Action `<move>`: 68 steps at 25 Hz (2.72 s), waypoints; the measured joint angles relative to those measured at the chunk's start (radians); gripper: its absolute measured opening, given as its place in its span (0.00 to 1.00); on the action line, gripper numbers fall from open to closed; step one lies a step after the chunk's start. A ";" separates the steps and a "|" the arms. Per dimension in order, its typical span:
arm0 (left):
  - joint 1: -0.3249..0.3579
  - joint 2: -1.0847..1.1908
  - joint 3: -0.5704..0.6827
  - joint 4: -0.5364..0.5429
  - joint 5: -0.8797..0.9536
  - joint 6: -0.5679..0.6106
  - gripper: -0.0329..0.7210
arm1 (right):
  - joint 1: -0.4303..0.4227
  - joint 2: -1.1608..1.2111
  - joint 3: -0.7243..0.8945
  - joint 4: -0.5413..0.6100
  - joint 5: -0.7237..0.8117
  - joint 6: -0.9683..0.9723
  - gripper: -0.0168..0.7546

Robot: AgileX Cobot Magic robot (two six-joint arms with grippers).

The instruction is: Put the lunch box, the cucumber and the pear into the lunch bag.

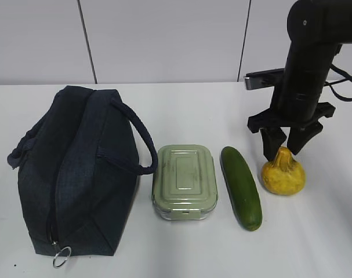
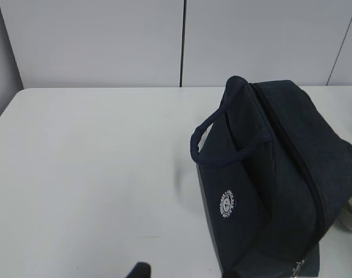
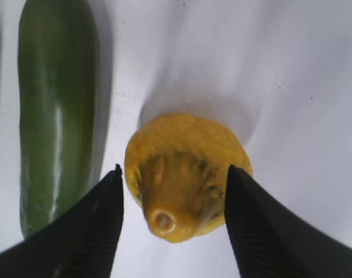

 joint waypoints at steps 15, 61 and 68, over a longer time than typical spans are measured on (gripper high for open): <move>0.000 0.000 0.000 0.000 0.000 0.000 0.36 | 0.000 0.000 0.035 -0.011 0.000 0.006 0.43; 0.000 0.717 -0.149 -0.592 -0.117 0.200 0.55 | 0.000 0.000 0.035 -0.015 0.000 0.006 0.36; 0.000 1.018 -0.220 -0.604 -0.102 0.278 0.55 | 0.000 0.000 0.035 -0.015 0.000 0.007 0.36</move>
